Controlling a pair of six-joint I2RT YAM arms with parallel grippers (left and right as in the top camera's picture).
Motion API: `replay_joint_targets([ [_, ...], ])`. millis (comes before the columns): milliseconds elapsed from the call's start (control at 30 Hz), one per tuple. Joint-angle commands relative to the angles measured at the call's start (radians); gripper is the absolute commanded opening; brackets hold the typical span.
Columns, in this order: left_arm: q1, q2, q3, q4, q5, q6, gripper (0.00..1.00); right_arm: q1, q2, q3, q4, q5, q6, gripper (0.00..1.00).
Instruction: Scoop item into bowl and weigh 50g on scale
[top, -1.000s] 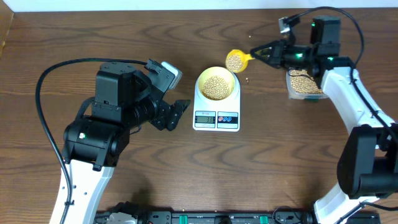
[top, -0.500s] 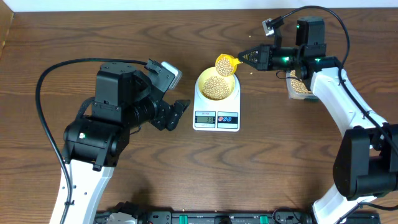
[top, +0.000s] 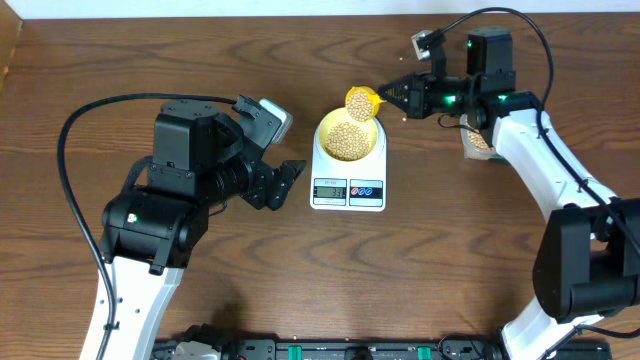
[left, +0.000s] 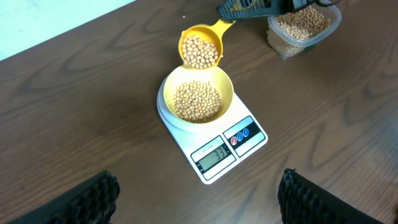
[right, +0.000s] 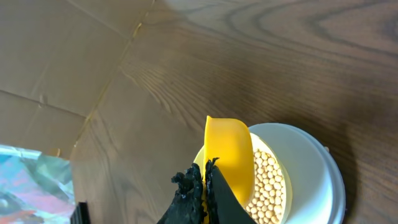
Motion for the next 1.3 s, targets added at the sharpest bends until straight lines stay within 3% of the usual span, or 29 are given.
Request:
replay_joint_targets([
  [0, 0.006, 0.000, -0.004, -0.002, 0.005, 0.009, 0.84, 0.021, 0.001, 0.005, 0.002, 0.006, -0.047, 0.01],
  [533, 0.006, 0.000, -0.004, -0.002, 0.005, 0.009, 0.84, 0.061, 0.001, 0.004, 0.002, 0.006, -0.265, 0.01],
  [1267, 0.006, 0.000, -0.004, -0.002, 0.005, 0.009, 0.84, 0.061, 0.001, 0.004, -0.005, 0.006, -0.329, 0.01],
])
